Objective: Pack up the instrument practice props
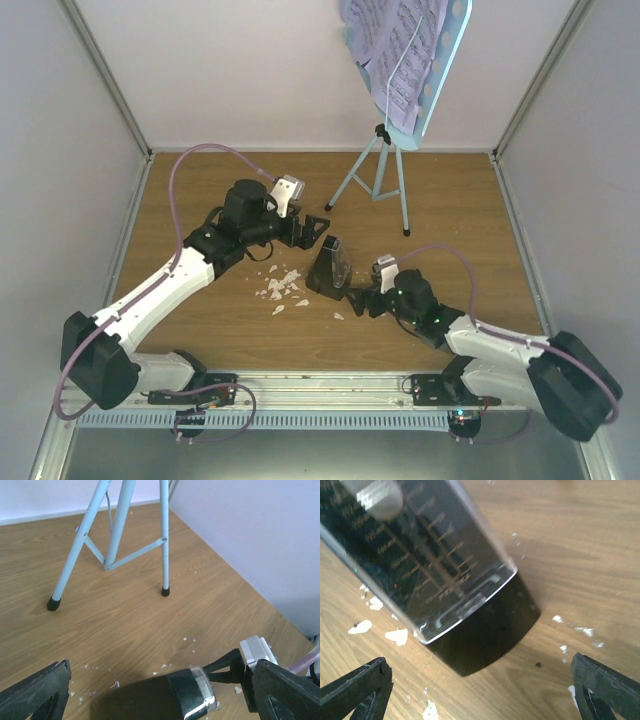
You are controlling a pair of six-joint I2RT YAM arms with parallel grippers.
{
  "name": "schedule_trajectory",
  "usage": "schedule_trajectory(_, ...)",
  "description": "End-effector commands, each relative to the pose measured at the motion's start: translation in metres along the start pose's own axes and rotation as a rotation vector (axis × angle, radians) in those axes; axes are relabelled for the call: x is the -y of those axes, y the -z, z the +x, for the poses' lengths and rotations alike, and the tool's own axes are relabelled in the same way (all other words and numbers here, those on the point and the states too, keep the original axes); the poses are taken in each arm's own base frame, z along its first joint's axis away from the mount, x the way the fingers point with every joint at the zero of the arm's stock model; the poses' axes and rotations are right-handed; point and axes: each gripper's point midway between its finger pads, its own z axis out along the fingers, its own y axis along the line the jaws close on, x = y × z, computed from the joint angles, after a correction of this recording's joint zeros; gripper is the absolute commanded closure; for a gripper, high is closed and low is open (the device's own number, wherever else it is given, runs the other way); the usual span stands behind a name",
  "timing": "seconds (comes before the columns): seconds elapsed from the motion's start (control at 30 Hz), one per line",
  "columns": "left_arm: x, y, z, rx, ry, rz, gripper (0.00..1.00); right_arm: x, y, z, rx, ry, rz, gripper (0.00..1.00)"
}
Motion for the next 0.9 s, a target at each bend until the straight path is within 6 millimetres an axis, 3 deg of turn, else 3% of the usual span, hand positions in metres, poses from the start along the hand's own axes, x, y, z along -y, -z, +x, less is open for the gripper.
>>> schedule_trajectory(0.0, 0.006, 0.021, -0.02, 0.056, -0.095, 0.002, 0.01, -0.019, -0.014, -0.008, 0.008, 0.104, -0.019, 0.02)
schedule_trajectory(0.13, -0.006, 0.041, -0.041, 0.158, -0.161, -0.116, 0.01, -0.014, -0.03, 0.011, -0.078, 0.146, 0.009, 0.03)
schedule_trajectory(0.23, -0.018, 0.049, -0.041, 0.204, -0.178, -0.184, 0.01, -0.009, -0.04, 0.018, -0.107, 0.149, 0.032, 0.04)
schedule_trajectory(0.43, -0.025, 0.053, -0.033, 0.206, -0.205, -0.22, 0.01, 0.004, -0.053, 0.007, -0.072, 0.098, 0.121, 0.05)
schedule_trajectory(0.6, -0.029, 0.053, -0.032, 0.203, -0.223, -0.245, 0.01, 0.034, -0.054, -0.001, -0.042, 0.022, 0.266, 0.05)
schedule_trajectory(0.87, -0.032, 0.052, -0.03, 0.199, -0.235, -0.257, 0.01, 0.055, -0.055, -0.023, 0.006, -0.007, 0.284, 0.04)
